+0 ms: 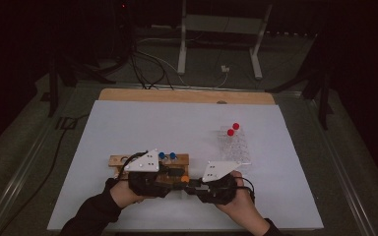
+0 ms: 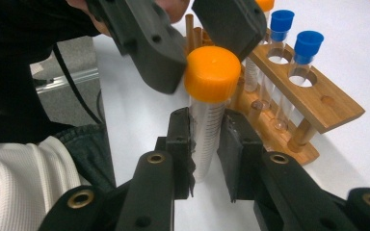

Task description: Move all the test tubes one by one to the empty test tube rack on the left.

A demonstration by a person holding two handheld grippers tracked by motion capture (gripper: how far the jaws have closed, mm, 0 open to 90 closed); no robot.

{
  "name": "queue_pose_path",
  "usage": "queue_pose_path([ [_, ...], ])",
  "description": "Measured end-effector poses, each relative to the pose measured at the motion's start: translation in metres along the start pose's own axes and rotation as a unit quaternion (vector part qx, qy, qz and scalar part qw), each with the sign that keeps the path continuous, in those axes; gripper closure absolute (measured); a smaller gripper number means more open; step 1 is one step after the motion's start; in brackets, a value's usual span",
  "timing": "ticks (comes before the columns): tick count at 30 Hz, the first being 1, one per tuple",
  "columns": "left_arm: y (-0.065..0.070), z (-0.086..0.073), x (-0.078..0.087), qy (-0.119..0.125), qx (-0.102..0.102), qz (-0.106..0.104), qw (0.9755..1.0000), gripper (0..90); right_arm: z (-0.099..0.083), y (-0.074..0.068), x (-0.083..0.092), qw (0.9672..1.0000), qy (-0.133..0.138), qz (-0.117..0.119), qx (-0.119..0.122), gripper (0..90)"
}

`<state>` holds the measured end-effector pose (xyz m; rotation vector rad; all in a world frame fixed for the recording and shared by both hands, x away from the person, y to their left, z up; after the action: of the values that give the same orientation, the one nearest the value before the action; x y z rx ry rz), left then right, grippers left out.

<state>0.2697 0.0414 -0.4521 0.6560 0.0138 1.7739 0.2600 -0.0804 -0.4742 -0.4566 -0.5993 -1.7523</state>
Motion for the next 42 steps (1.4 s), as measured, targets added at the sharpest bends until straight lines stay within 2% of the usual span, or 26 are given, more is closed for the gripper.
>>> queue_pose_path([
  [7, 0.000, -0.002, -0.003, -0.006, -0.005, -0.002, 1.0000, 69.4, 0.000, 0.000, 0.000, 1.0000, -0.001, -0.001, 0.001, 75.2],
  [15, 0.000, -0.002, -0.003, -0.005, -0.018, -0.002, 0.9998, 71.3, 0.000, -0.001, -0.001, 1.0000, 0.001, 0.001, -0.001, 75.1],
  [17, 0.000, -0.001, -0.002, -0.002, -0.016, -0.004, 0.9999, 71.3, 0.001, -0.001, 0.000, 1.0000, 0.003, 0.000, -0.002, 74.7],
  [21, -0.001, 0.004, 0.006, 0.008, -0.019, 0.002, 0.9998, 71.4, 0.002, 0.002, 0.002, 0.9998, 0.017, 0.002, -0.005, 72.2],
  [25, -0.005, 0.013, 0.020, 0.024, -0.022, 0.020, 0.9993, 71.4, 0.003, 0.004, 0.006, 0.9995, 0.029, -0.005, -0.014, 59.7],
  [27, -0.007, 0.017, 0.027, 0.034, -0.022, 0.027, 0.9988, 71.4, 0.003, 0.006, 0.006, 0.9993, 0.029, -0.011, -0.022, 48.3],
  [30, -0.010, 0.021, 0.038, 0.045, -0.028, 0.040, 0.9978, 71.4, 0.004, 0.007, 0.007, 0.9988, 0.031, -0.023, -0.029, 40.0],
  [35, -0.013, 0.025, 0.051, 0.058, -0.032, 0.060, 0.9960, 71.4, 0.004, 0.009, 0.007, 0.9986, 0.027, -0.027, -0.036, 28.8],
  [38, -0.017, 0.028, 0.058, 0.063, -0.033, 0.073, 0.9948, 71.4, 0.005, 0.010, 0.007, 0.9980, 0.028, -0.044, -0.036, 16.8],
  [42, -0.023, 0.031, 0.071, 0.073, -0.031, 0.089, 0.9929, 71.4, 0.007, 0.013, 0.011, 0.9964, 0.039, -0.062, -0.042, 8.3],
])
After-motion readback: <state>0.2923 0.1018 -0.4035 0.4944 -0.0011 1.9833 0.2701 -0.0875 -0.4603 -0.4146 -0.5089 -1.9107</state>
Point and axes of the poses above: each handheld gripper's, and its own axes: x roughly backward along the jaws, z roughly out of its top, y roughly to its right, the point moved 7 cm from there along -x, roughly forward along the jaws, and after that the axes turned 15 degrees about x, right-handed, at the moved point
